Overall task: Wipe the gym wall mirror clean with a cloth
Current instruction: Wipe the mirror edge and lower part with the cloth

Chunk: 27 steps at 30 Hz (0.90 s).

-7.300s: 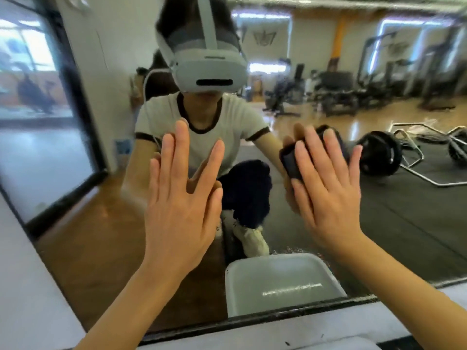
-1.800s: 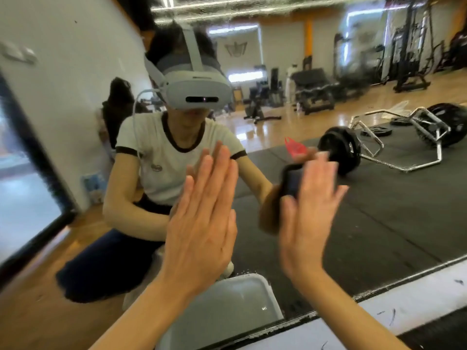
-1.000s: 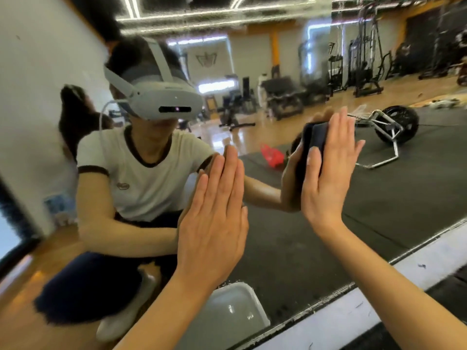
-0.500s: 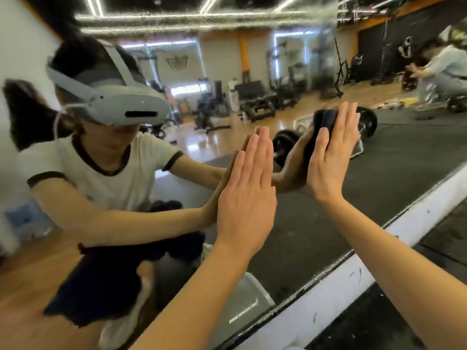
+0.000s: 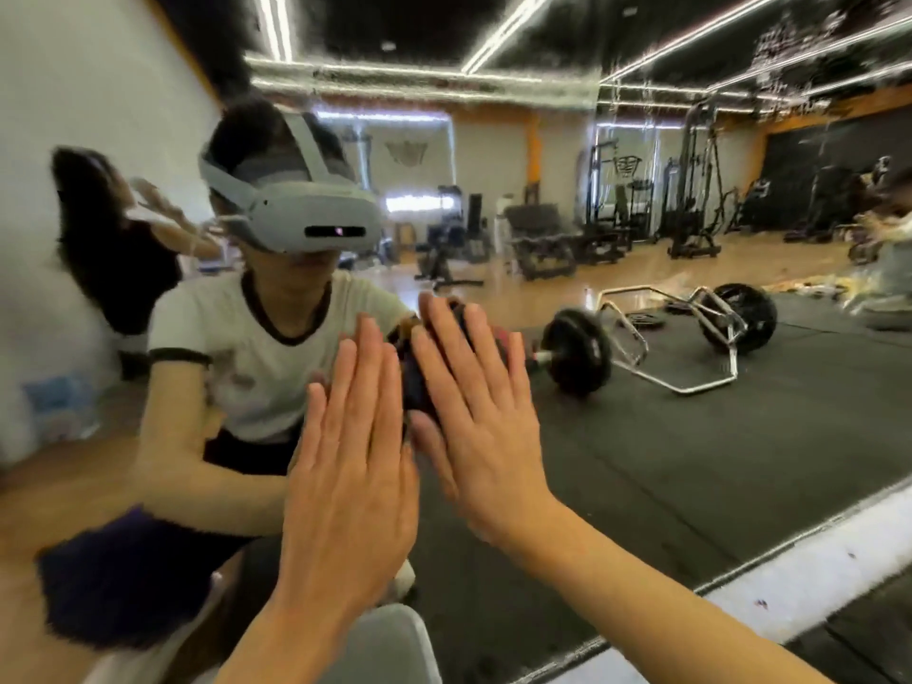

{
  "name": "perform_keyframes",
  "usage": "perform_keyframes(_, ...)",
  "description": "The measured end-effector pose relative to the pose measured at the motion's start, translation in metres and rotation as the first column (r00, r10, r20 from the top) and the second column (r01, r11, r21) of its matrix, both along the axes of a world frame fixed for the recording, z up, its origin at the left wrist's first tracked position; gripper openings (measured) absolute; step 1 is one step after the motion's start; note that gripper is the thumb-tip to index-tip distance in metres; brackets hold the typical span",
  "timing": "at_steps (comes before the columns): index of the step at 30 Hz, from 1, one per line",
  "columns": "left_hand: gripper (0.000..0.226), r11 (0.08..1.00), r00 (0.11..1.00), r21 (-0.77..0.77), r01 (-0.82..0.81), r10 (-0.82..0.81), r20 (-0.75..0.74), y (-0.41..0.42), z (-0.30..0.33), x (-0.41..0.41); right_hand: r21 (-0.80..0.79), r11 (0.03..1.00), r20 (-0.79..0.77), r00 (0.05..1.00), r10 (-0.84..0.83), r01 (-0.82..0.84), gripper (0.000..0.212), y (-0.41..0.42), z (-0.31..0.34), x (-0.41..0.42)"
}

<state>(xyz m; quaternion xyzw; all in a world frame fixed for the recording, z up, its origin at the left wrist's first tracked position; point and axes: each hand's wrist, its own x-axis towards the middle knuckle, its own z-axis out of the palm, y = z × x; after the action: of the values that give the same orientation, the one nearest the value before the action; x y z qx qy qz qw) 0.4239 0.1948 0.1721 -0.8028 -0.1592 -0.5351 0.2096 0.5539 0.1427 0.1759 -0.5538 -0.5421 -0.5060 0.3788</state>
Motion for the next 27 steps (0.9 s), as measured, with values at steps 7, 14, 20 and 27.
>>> perform_keyframes(7, 0.068, 0.998, 0.997, -0.023, -0.056, 0.057, 0.047, -0.007, -0.007, 0.023, 0.035, 0.996, 0.035, 0.996, -0.086, 0.085, 0.050, -0.040, 0.027, 0.090)
perform_keyframes(14, 0.071, 0.996, 0.997, -0.036, -0.080, 0.080, 0.022, -0.007, -0.008, 0.024, 0.127, 0.991, -0.106, 0.993, 0.047, -0.033, 0.052, 0.002, 0.051, 0.000)
perform_keyframes(20, 0.069, 0.996, 0.998, -0.075, -0.048, 0.051, 0.030, -0.009, -0.006, 0.021, 0.067, 0.996, -0.016, 0.998, -0.066, 0.067, 0.055, -0.036, 0.059, 0.081)
perform_keyframes(27, 0.074, 0.998, 0.998, -0.053, -0.025, 0.022, -0.052, -0.024, -0.035, 0.017, 0.252, 0.967, -0.168, 0.986, 0.004, 0.039, 0.052, -0.034, 0.052, 0.093)
